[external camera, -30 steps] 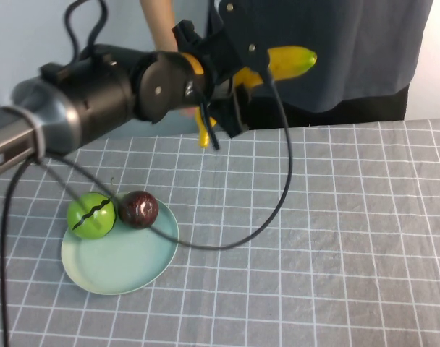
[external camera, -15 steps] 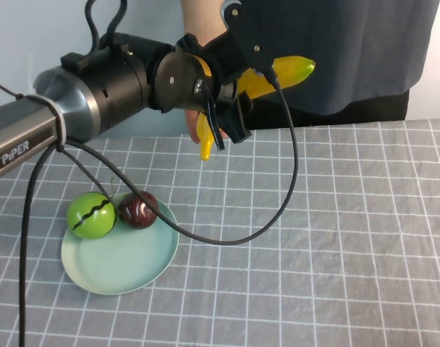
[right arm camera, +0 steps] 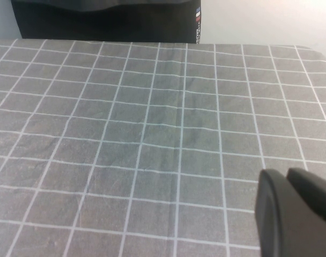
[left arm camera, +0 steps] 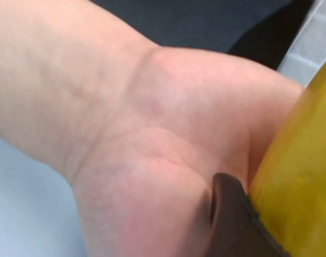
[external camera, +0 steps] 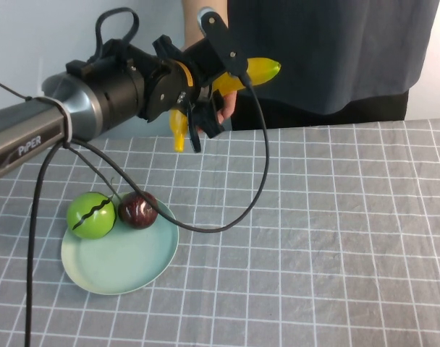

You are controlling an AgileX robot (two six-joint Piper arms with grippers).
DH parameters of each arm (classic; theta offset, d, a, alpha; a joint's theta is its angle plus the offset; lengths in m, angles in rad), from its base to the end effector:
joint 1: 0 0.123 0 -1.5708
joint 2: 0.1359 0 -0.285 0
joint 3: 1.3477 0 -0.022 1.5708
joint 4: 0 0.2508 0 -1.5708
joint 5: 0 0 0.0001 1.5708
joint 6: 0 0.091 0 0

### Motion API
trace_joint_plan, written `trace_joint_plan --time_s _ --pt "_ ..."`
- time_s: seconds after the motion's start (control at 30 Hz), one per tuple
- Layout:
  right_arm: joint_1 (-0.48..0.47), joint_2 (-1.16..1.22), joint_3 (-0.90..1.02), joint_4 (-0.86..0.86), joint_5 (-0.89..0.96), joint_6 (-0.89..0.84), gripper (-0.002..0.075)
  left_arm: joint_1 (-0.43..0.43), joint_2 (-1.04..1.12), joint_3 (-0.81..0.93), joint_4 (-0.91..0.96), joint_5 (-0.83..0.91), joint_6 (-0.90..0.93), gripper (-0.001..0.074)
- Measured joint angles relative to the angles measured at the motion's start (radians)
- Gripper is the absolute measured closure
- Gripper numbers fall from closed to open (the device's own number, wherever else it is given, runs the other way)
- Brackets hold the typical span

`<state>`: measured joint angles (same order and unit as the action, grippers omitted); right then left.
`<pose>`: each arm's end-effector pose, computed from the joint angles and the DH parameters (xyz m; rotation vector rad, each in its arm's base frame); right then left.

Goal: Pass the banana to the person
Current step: Hand the grabbed banana to the person

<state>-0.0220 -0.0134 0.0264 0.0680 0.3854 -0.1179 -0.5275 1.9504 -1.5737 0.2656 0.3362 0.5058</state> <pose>0.0522 0.0012 0.1705 -0.0484 1.8806 -0.0287 0.4024 -0.2253 0.2681 1.2732 1.7840 0.2245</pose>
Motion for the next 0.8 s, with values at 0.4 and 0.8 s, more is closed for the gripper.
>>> trace_joint_plan --time_s 0.4,0.8 --pt "0.0 0.0 0.0 0.0 0.0 0.0 0.0734 0.004 0.017 -0.006 0.042 -0.007 -0.005 0.0433" --pt "0.0 0.0 0.0 0.0 0.0 0.0 0.0734 0.006 -0.11 -0.006 0.041 0.214 -0.059 0.0202"
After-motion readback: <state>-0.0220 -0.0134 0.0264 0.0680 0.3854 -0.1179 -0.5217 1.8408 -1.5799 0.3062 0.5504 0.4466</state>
